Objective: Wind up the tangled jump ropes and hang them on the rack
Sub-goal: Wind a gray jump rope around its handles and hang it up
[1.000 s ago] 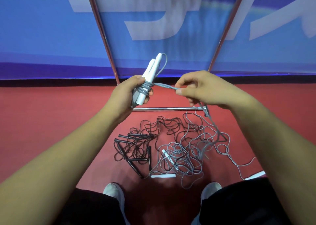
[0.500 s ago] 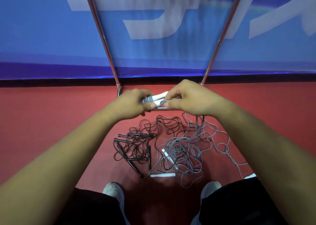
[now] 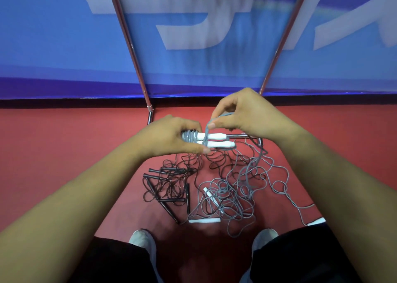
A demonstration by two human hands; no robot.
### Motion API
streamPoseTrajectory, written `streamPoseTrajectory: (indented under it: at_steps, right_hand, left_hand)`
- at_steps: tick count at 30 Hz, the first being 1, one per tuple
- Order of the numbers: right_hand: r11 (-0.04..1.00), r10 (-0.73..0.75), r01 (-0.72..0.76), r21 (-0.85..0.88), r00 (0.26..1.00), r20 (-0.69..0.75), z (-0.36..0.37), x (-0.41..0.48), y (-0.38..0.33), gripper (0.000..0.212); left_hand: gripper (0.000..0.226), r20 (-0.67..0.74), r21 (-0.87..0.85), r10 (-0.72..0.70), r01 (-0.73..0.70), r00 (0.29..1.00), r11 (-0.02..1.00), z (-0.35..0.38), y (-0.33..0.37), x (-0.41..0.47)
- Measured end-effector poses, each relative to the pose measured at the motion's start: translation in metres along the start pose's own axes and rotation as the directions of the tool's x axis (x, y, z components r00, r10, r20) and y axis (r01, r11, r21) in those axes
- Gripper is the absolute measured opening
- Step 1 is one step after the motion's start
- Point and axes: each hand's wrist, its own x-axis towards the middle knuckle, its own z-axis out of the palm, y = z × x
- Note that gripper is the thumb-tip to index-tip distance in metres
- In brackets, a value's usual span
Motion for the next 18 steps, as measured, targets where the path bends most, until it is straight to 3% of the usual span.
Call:
streamPoseTrajectory:
  at_steps: [3,8,10,13,18]
  right_hand:
    - [0.999,-0.016,0.016,0.047,1.0,-0.004,-0.005,0.001,0.005,0.013]
    - [0.982,-0.031,0.028,0.189,0.999,0.013,-0.013,0.003,0.014,0.009]
    - [0.977,-0.018,0.019,0.214,1.0,-0.008,-0.016,0.005,0.017,0.002]
    - [0.96,0.023,-0.013,0.279,0.999,-0.032,-0.018,0.006,0.02,0.01]
    - [0.81,0.154,-0.188,0.556,0.982,0.108,-0.012,0.01,0.026,0.012]
  left_hand:
    - [0.038,-0.035,-0.028,0.092,-0.093,0.995,0.995,-0.004,-0.001,-0.001]
    - [0.018,0.032,-0.305,0.172,-0.154,0.985,0.94,-0.007,0.004,-0.003]
    - [0.022,0.018,-0.489,0.157,-0.128,0.987,0.863,-0.008,0.006,-0.004]
    - [0.022,-0.086,-0.683,0.115,-0.143,0.99,0.717,-0.01,0.004,-0.003]
    - [0.035,-0.213,-0.862,-0.057,-0.161,0.975,0.48,-0.012,-0.002,0.005]
